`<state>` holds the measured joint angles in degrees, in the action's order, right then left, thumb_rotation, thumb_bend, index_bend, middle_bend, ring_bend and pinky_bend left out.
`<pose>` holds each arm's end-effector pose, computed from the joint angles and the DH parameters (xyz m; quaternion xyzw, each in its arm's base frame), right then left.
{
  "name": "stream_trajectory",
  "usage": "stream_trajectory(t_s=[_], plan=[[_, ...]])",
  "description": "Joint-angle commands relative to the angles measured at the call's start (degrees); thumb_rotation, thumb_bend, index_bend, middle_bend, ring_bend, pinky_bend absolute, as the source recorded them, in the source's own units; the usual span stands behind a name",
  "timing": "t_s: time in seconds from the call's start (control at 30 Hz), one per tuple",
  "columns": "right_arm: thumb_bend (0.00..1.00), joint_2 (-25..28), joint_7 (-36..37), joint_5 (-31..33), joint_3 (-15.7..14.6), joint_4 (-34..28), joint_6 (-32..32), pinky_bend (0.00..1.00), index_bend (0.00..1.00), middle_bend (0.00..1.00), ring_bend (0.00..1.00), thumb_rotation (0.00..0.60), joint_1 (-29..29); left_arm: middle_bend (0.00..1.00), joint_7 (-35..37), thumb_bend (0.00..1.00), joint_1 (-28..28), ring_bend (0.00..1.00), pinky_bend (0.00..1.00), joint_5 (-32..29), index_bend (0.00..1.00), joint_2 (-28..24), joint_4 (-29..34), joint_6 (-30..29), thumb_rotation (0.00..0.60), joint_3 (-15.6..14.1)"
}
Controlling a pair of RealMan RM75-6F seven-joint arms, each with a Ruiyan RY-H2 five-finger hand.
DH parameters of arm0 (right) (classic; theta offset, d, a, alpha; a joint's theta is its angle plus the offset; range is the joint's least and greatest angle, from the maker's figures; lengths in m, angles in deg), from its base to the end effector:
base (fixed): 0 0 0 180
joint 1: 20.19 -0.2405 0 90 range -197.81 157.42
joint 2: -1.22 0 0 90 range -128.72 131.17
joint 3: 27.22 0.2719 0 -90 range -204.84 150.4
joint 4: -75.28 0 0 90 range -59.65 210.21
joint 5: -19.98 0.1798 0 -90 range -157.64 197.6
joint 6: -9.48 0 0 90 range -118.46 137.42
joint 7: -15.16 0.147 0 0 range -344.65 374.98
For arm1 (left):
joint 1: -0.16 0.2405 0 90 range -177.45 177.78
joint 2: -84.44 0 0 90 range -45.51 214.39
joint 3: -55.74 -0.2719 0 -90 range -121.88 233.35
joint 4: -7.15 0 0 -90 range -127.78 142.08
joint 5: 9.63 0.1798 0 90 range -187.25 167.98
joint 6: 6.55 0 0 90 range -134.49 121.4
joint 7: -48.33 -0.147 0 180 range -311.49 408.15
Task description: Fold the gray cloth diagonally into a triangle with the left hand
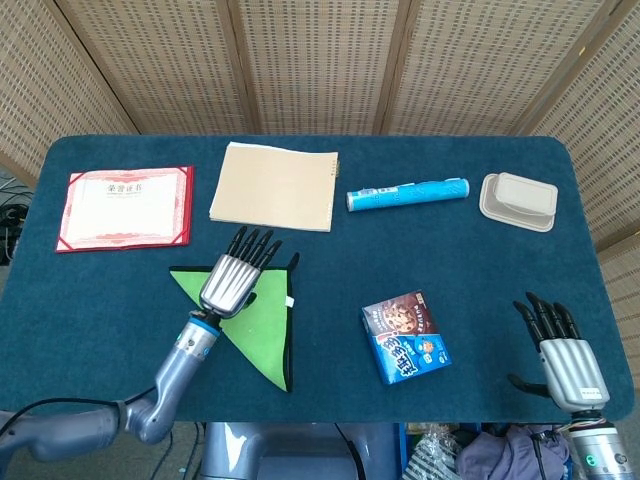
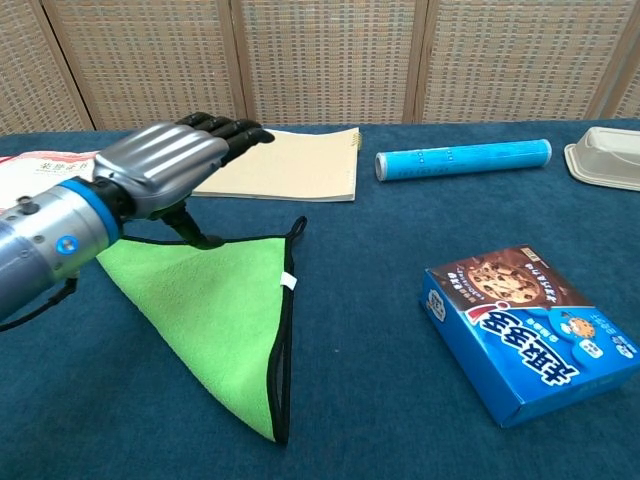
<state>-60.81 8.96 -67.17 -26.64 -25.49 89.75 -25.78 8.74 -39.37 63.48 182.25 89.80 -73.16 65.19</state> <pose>-0.2911 -0.1759 0.1760 0.6319 -0.4121 0.3610 0.5483 -0.1339 0.3248 -0.0108 -0.7617 -0.2132 -0.3777 0.4813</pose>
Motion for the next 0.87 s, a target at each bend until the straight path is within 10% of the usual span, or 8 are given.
stream_trajectory(t_s=[0.03,0.37,0.87], plan=[[0.00,0.3,-0.3,-0.2,-0.2,-0.1,-0.3,0.00,0.00,0.00,0.00,0.600,-0.2,0.00,1.3,0.22,6.7,0.00,0.00,2.1,0.00,-9.0,12.6,-5.3,0.600,-6.1],[0.00,0.0,-3.9,-1.7,-0.6,-0.6,0.3,0.00,0.00,0.00,0.00,0.600,-0.1,0.00,1.8,0.21,18.6,0.00,0.00,8.4,0.00,-20.8,24.1,-14.8,0.600,-19.2],[0.00,-2.2,-5.3,1.0,1.5,3.2,2.1,0.00,0.00,0.00,0.00,0.600,0.3,0.00,3.7,0.21,26.2,0.00,0.00,10.5,0.00,-27.3,24.3,-21.0,0.600,-21.7]])
